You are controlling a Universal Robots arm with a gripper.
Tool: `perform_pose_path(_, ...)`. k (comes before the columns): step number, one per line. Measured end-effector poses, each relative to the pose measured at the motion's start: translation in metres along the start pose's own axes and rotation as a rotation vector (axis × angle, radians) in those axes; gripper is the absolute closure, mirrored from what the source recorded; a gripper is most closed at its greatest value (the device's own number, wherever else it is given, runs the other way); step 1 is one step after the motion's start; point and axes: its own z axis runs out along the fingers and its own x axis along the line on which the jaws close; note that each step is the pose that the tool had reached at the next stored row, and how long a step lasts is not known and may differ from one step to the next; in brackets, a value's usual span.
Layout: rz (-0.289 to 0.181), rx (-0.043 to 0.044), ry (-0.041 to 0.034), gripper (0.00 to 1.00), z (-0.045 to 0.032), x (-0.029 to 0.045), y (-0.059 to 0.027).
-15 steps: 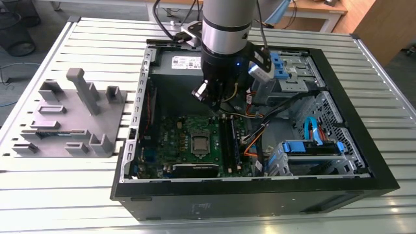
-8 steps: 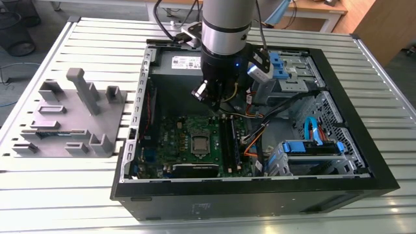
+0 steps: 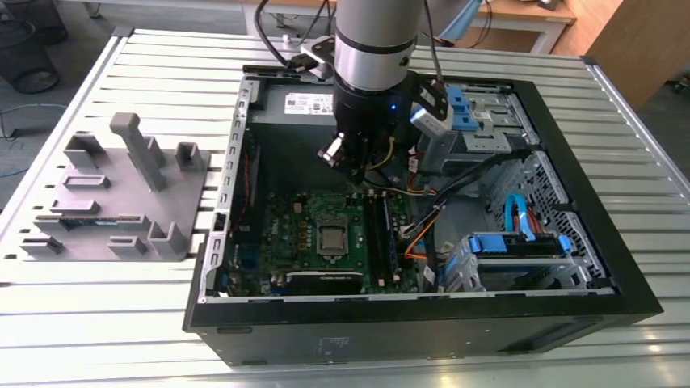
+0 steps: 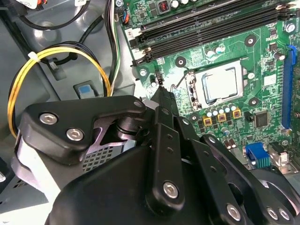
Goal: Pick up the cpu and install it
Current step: 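Install the first cpu locking lever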
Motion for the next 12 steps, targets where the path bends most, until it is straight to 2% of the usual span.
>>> perform_pose_path(7, 0.002, 0.0, 0.0, 0.89, 0.0, 0.0, 0.0)
perform_pose_path(12, 0.042, 0.0008, 0.0004, 0.89, 0.0011, 0.0006, 0.0013)
